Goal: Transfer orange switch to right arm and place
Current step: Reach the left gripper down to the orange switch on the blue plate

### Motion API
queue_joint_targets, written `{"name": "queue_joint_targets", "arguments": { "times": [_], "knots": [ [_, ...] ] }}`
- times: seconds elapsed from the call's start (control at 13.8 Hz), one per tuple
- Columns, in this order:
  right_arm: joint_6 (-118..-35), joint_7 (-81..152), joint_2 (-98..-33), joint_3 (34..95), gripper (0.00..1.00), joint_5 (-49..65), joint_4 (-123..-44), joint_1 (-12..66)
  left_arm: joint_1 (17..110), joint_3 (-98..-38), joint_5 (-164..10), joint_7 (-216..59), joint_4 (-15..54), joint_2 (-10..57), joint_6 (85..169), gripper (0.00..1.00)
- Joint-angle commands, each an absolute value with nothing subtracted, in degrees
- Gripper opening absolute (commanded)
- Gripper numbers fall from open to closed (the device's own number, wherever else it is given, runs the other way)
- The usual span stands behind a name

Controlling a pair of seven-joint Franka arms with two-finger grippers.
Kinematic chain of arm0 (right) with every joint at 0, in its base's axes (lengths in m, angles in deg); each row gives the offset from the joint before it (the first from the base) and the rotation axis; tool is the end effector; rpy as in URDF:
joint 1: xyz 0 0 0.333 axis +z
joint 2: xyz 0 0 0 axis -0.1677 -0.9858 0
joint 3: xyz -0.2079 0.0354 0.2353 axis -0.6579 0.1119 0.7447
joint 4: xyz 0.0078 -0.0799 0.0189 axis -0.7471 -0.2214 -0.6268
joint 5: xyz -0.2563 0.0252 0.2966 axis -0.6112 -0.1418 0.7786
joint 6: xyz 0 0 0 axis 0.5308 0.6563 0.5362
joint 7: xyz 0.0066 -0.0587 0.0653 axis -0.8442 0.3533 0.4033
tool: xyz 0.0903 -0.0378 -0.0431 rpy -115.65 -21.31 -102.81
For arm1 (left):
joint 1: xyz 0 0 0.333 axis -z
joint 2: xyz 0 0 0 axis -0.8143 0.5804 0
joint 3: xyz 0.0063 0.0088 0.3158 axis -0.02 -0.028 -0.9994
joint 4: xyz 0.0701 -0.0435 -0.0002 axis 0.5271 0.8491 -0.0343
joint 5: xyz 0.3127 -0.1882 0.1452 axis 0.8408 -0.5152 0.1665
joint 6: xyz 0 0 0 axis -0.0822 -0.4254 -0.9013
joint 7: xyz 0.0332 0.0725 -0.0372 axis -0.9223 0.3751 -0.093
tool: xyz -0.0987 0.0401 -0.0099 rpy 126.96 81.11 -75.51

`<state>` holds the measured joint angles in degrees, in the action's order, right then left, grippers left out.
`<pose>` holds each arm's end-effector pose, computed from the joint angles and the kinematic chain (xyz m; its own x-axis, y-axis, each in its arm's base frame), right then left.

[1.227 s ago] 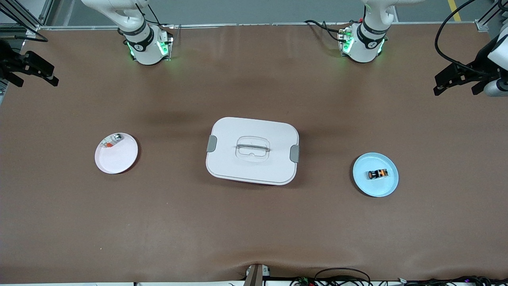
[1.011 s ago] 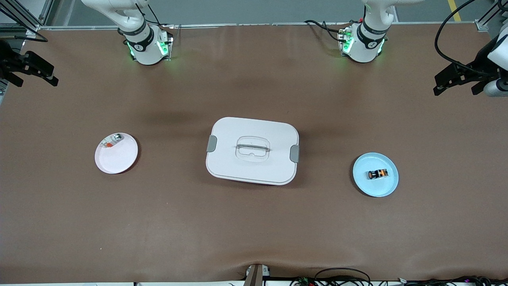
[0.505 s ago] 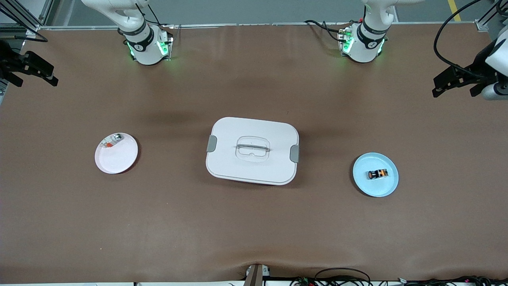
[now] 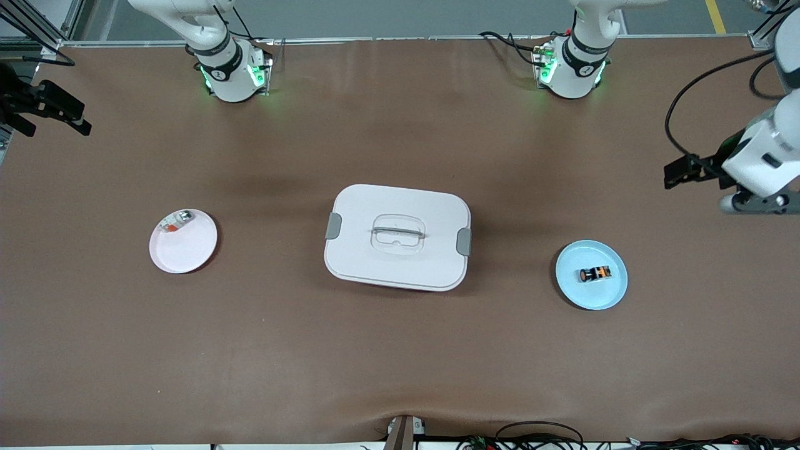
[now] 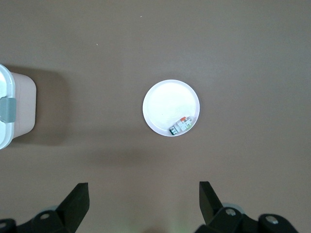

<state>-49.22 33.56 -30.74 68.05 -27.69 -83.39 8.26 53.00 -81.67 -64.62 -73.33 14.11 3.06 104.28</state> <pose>0.4882 -0.0276 0.6543 0.9999 -0.0062 0.0142 -0.0059 -0.9997 -0.0216 0.5793 -0.0242 0.5445 0.9951 -0.0359 -0.0920 -0.0410 -0.9977 -0.0544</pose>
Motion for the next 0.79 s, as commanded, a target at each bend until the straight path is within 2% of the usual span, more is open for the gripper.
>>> {"name": "queue_joint_targets", "arguments": {
  "times": [0.0, 0.29, 0.72],
  "knots": [
    [-48.09, 33.54, -31.49, 68.68, 1.0, -28.7, -81.82, 7.63, 53.03, -81.43, -63.4, -73.82, 21.47, 1.98, 112.57, 1.0],
    [-48.09, 33.54, -31.49, 68.68, 1.0, -28.7, -81.82, 7.63, 53.03, -81.43, -63.49, -76.7, 30.0, 4.17, 125.93, 1.0],
    [-48.09, 33.54, -31.49, 68.68, 1.0, -28.7, -81.82, 7.63, 53.12, -81.43, -63.4, -79.0, 30.63, 12.96, 135.35, 1.0]
  ]
}}
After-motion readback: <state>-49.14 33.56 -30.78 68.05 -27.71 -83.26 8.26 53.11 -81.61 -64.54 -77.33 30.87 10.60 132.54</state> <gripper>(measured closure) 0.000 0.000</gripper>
